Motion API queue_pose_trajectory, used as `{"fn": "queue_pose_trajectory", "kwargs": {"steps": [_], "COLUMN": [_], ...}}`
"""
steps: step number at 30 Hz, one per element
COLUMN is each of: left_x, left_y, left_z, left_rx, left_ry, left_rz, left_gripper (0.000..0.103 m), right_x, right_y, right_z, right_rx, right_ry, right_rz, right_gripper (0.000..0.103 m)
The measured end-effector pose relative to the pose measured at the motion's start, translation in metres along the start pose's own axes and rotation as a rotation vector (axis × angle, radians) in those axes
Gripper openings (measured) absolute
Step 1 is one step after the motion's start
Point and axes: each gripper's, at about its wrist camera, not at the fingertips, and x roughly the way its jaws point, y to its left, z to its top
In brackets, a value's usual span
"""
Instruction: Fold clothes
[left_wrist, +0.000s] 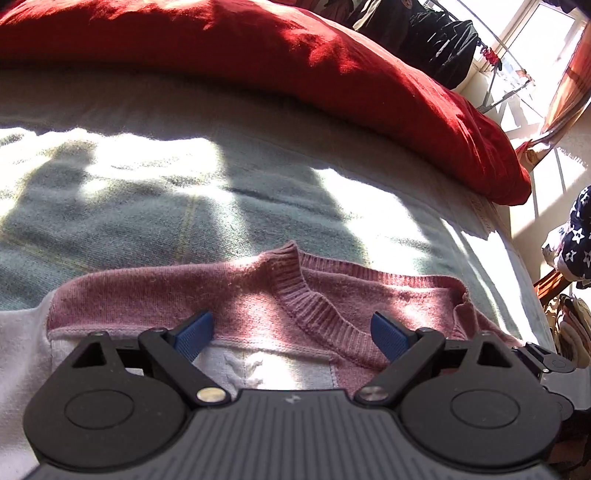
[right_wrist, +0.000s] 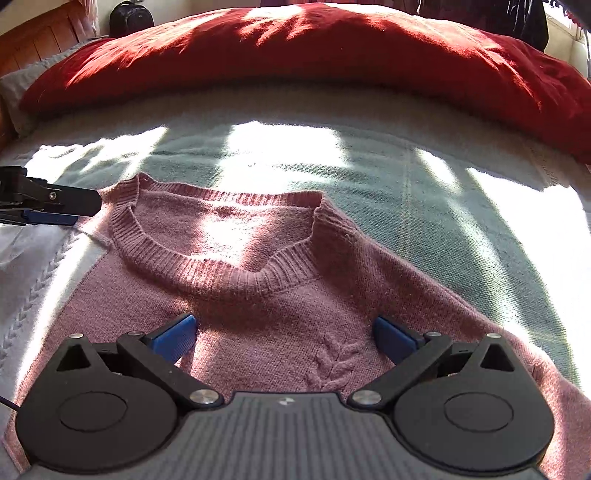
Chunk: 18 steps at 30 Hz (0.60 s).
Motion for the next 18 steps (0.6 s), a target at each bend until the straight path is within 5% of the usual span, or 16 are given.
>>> {"fn": "queue_pose_trajectory", "kwargs": {"steps": [5, 10, 14, 18], "left_x": [0.014, -0.019, -0.061, -0.087], "left_y": [0.001, -0.005, -0.008, 0.0], "left_z": [0.022, 0.017, -0.015, -0.068], "left_rx": [0.027, 0.037, 0.051, -0.03], "left_ry": [-0.002, 0.018, 0.047, 0.101], "left_rz": [0.021, -0.018, -0.049, -0.08], "left_gripper": [0.093, 0.092, 0.093, 0.093], "right_x": [0.001, -0.011, -0.047, -0.069], "right_y": [0.003, 0.008, 0.026, 0.046], "right_z": [-0.002, 0.003, -0.005, -0.029], "right_rx": [-0.001, 0.002, -0.054, -0.092], "right_ry": [-0.015, 0.001, -0.038, 0.022], "right_rz": [-0.021, -0.039, -0.01, 0.017], "right_gripper": [0.103, 0.103, 0.103, 0.103]}}
